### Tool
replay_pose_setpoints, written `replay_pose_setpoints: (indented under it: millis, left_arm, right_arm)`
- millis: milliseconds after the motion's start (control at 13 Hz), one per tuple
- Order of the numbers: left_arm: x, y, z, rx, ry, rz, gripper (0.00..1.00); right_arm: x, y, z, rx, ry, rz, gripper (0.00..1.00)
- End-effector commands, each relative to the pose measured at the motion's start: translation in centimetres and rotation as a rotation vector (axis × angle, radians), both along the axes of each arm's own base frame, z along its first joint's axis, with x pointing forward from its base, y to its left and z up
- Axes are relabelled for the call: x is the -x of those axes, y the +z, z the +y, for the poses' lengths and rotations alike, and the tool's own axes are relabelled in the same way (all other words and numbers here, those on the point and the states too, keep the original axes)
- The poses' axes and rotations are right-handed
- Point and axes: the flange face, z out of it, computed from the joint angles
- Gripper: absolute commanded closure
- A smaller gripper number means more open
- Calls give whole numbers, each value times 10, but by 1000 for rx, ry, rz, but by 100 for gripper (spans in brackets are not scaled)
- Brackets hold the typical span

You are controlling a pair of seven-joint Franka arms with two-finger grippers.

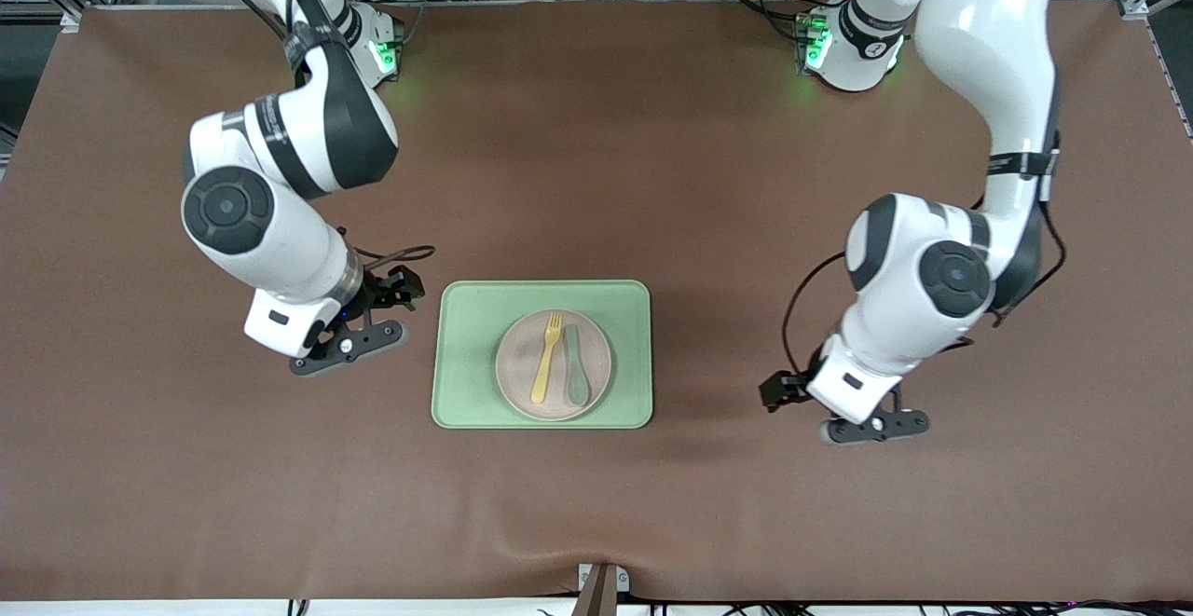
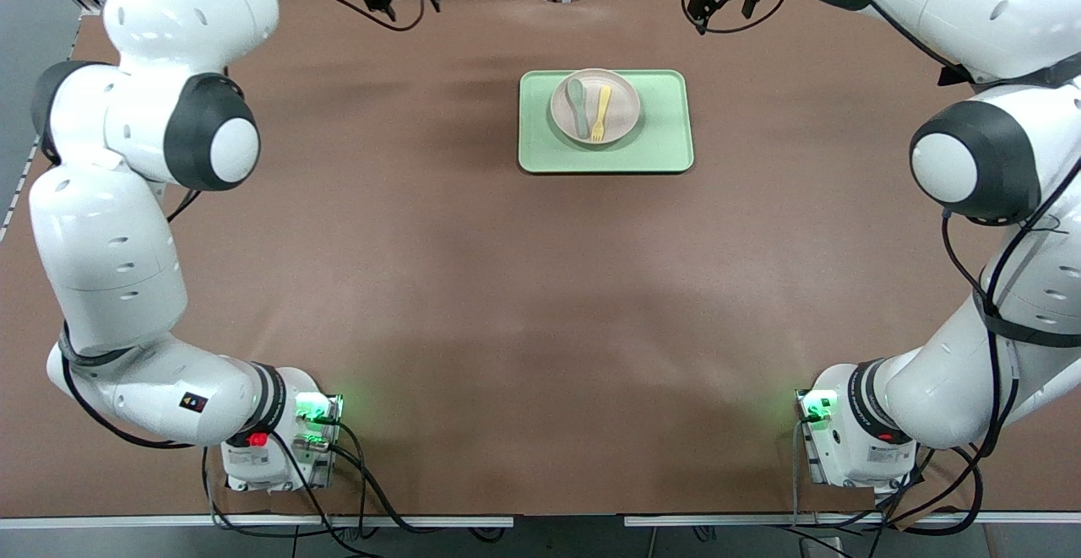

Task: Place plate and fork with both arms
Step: 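Release the plate and raise the left gripper while the right gripper approaches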

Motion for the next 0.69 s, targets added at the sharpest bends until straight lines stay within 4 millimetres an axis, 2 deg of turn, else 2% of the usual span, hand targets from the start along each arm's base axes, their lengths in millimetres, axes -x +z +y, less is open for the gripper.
replay_pose_setpoints:
  millis: [0, 153, 230, 307, 613]
  left_arm:
    - [5, 26, 42, 16, -54, 49, 0]
    - [10, 57, 70, -35, -98, 56, 0]
    - [18, 71, 71, -60, -108, 74, 0]
    - [24, 92, 85, -62, -98, 81, 0]
    - [58, 168, 98, -115, -103, 75, 0]
  right_arm:
    - [-2, -17, 30, -22, 24, -28, 0]
    - [-3, -29, 47, -42, 34, -55, 0]
    - [-3, -37, 53, -57, 31, -56, 0]
    - [-1, -45, 63, -64, 28, -50, 0]
    - [14, -72, 109, -67, -35, -63, 0]
